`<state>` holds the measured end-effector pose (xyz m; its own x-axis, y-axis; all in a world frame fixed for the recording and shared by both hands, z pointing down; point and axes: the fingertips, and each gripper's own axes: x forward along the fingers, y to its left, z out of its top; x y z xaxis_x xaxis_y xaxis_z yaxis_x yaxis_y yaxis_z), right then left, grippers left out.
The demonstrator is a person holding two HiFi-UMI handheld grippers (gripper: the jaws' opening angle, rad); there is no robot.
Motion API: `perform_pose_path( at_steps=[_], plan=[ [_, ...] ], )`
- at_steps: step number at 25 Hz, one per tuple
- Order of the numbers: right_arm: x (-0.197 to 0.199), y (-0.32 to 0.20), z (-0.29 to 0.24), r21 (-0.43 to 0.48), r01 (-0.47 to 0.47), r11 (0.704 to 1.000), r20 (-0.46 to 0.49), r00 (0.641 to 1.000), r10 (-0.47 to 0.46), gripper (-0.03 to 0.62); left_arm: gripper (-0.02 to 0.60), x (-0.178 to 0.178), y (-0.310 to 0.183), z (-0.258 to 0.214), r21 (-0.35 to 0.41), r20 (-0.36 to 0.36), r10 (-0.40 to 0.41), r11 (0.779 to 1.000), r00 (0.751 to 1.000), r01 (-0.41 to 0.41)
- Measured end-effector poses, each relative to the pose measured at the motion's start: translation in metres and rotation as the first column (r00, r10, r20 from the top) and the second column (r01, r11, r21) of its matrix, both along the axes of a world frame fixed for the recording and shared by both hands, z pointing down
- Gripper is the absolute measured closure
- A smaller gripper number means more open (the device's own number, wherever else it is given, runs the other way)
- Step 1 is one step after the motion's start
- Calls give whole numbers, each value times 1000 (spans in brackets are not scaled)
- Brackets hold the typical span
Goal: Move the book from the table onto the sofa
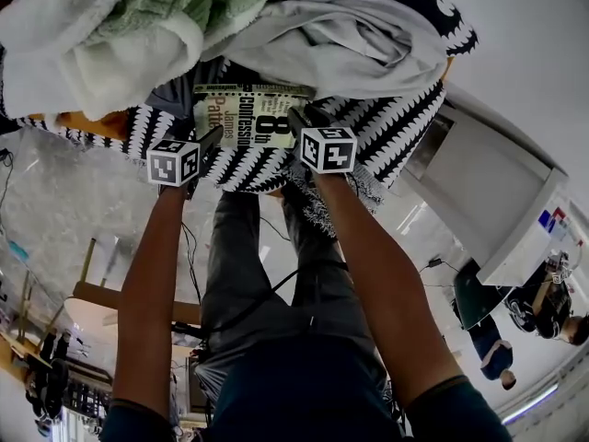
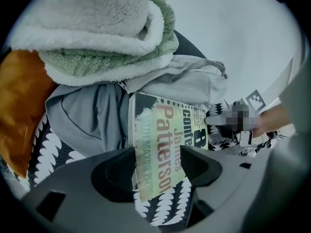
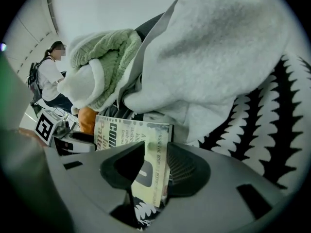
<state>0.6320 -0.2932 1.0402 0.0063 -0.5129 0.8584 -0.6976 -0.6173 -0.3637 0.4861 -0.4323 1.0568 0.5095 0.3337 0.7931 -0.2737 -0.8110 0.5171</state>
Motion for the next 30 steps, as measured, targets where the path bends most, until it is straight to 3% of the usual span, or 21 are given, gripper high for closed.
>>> perform_pose_path(
  at_steps=[4,14,20,21,25,28,30],
  plan=[
    [-5,3,3,-27,-22,999,51,998,23,453,291,-6,-1,-1,-11,10,7,1000,1000,-7],
    [-7,15,-19,-51,-10,999,54,998,13,451,291,-24,-11,-26,10,24,-5,1000,1000,5],
    [2,14,-59,12,-35,999,29,999,35,453,293,-22,-12,-69,44,-40,4,999,999,-2],
    [3,11,-72,43,-40,998,30,999,39,455,309,-20,-12,-81,52,-62,11,999,998,-7],
    [0,-11,-137,219,-8,976,45,999,-2,570,461,-11,-22,-137,96,-163,8,995,987,8],
    [-3,-26,-190,345,59,937,16,997,-69,579,563,-4,-31,-180,129,-239,-15,990,971,47],
    [0,-35,-224,408,103,907,-34,995,-98,580,577,2,-34,-207,156,-284,-16,986,959,63]
  ],
)
